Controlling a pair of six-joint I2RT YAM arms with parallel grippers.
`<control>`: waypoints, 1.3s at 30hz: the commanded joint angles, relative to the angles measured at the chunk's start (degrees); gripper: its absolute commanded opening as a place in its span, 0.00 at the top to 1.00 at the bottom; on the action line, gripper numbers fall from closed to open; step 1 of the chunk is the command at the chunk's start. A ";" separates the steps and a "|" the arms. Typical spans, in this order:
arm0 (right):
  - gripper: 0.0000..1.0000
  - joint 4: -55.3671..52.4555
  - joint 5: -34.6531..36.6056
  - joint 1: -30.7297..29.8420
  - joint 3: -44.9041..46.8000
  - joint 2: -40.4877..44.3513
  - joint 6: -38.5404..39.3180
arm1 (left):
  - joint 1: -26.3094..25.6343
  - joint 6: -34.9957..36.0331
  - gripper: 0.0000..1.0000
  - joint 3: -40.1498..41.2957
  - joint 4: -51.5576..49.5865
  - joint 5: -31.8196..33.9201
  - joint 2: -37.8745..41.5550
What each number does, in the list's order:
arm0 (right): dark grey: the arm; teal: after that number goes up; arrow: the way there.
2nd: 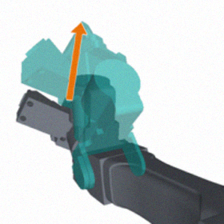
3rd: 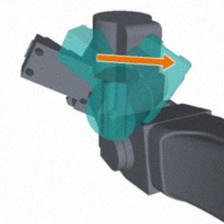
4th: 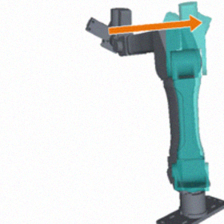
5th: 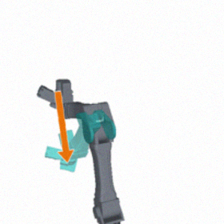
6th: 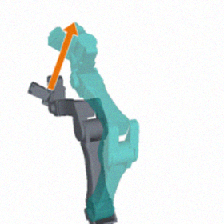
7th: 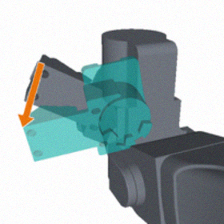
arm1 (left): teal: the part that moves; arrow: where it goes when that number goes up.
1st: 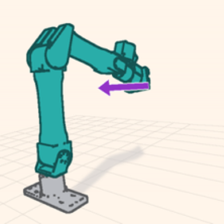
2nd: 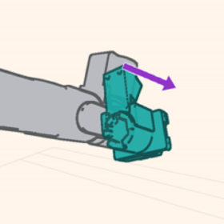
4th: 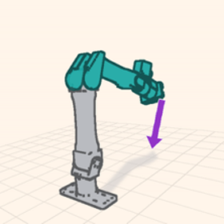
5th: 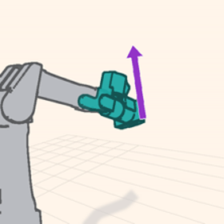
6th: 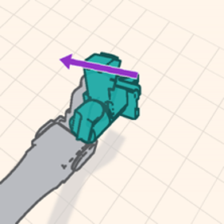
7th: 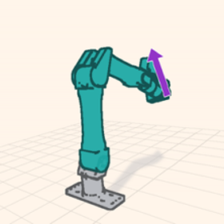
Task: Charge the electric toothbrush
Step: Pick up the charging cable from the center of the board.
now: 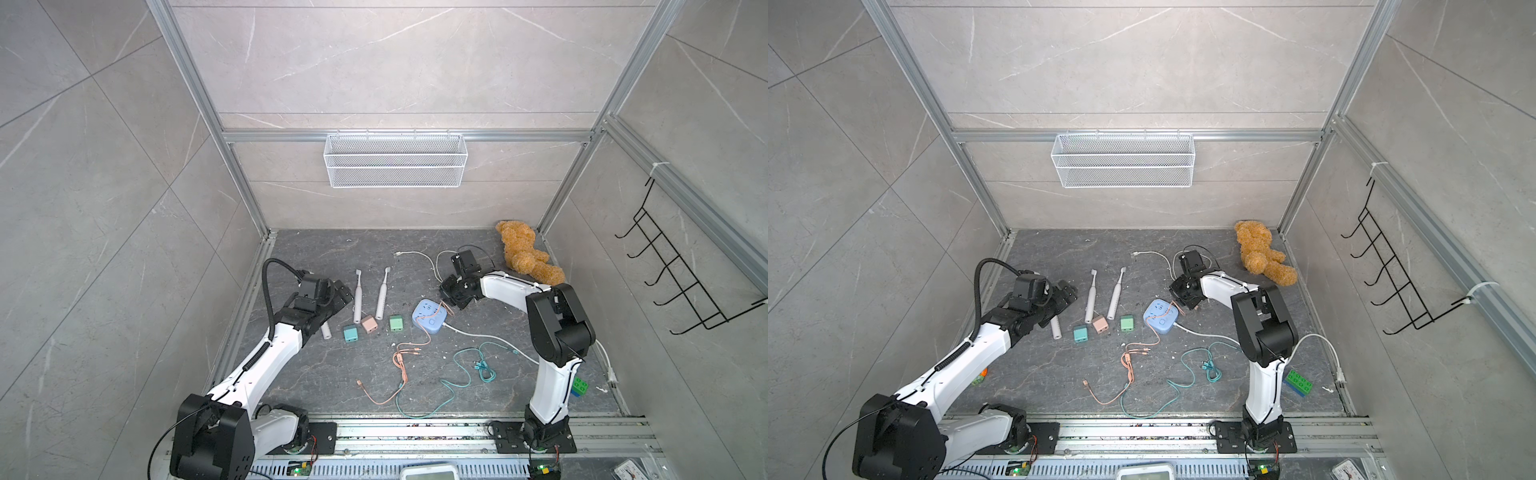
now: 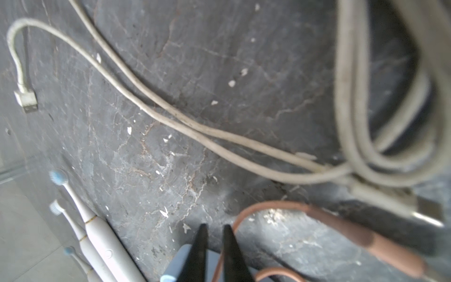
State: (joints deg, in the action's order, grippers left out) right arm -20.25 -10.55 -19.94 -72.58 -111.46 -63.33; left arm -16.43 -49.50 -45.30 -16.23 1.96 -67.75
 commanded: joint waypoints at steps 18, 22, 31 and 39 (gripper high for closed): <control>0.46 -2.25 -0.62 0.03 -1.80 -2.59 0.03 | -0.10 0.07 0.03 0.23 1.81 -1.69 -0.26; 0.50 -0.21 -2.51 0.02 -0.37 -3.65 -1.78 | -0.14 -0.05 0.03 0.62 2.22 -1.85 -0.36; 0.75 1.93 -2.53 -0.01 -0.18 -5.67 -2.19 | -0.17 0.08 0.03 1.15 2.52 -2.10 -0.62; 0.90 4.34 -3.97 -0.05 1.29 -4.29 -2.91 | -0.10 -0.04 0.03 1.63 2.61 -2.22 -0.28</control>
State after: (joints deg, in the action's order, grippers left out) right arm -15.07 -14.50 -19.90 -72.60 -115.07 -66.13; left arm -16.43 -49.50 -43.90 -14.90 0.86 -68.36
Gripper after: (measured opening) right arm 0.116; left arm 0.974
